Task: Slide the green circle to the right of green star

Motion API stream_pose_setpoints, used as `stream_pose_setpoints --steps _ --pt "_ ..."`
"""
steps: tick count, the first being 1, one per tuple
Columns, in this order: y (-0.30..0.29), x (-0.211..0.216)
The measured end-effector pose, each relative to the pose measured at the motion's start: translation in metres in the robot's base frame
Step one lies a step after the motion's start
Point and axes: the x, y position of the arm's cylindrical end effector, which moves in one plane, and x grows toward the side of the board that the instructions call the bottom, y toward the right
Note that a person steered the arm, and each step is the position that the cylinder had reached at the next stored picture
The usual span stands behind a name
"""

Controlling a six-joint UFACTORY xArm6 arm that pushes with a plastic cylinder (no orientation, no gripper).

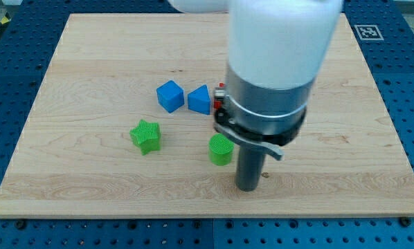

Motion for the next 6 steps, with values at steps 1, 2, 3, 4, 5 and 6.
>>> stream_pose_setpoints --steps 1,2,3,4,5,6 --pt "0.029 0.0" --pt "0.031 0.0" --pt "0.033 0.0" --pt "0.047 -0.001" --pt "0.032 -0.019" --pt "0.014 -0.037"
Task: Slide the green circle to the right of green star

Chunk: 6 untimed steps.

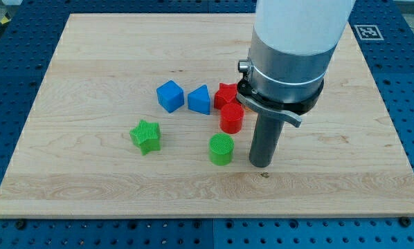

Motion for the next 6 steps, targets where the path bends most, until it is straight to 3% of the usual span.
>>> stream_pose_setpoints --steps 5,6 --pt "-0.081 -0.014" --pt "-0.081 0.016"
